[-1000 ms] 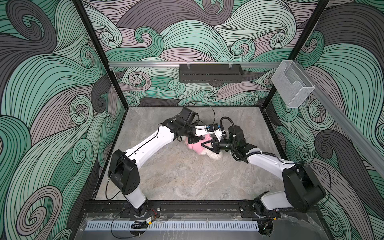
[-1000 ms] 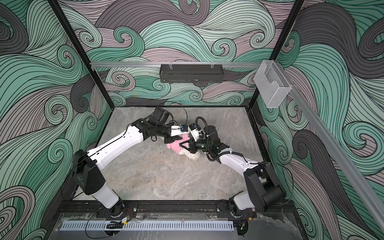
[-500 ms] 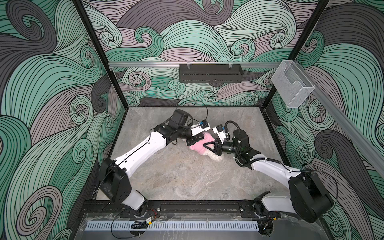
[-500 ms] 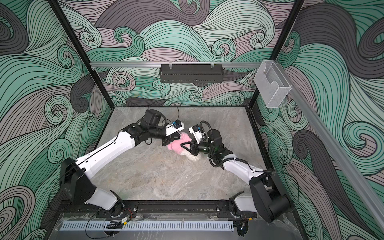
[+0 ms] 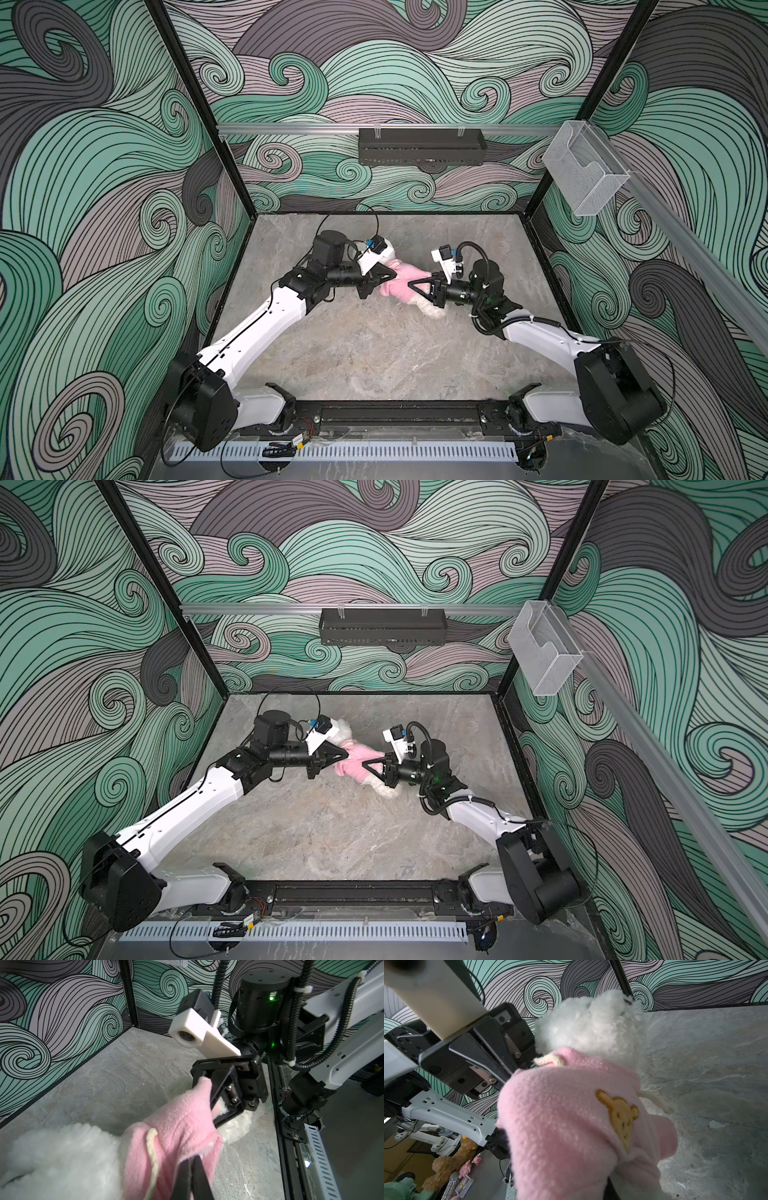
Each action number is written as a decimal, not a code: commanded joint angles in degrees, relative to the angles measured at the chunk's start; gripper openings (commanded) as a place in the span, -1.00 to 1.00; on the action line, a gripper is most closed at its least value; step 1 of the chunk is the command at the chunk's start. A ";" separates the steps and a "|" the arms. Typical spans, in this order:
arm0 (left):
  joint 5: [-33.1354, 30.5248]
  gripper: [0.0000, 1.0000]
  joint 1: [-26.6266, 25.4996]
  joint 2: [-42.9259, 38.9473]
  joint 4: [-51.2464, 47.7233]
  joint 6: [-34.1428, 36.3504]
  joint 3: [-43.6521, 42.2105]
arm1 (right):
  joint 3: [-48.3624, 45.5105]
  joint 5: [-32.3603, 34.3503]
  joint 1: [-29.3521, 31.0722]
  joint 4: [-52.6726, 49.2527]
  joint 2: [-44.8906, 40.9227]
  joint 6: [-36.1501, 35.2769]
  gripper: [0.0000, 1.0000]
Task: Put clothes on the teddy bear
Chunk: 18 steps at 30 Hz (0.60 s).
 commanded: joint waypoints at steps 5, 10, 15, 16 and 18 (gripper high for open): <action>-2.32 -1.00 -1.77 0.21 -18.42 17.98 2.79 | 4.45 0.79 -3.30 -1.32 0.99 6.91 -1.00; -5.06 -0.84 -2.42 0.56 -10.63 13.88 3.87 | 7.50 -1.55 0.03 -14.02 -1.06 -6.86 -1.00; -1.74 -0.29 -2.53 0.53 -7.41 8.10 6.07 | 7.44 -3.15 1.04 -19.33 -2.35 -16.86 -1.00; -1.48 -0.27 -2.52 -0.04 -7.17 7.54 6.17 | 7.89 -3.27 1.04 -21.58 -2.66 -19.21 -1.00; -1.62 -0.25 -2.52 -1.53 -7.47 7.15 6.23 | 8.32 -2.99 1.04 -25.05 -3.26 -23.49 -1.00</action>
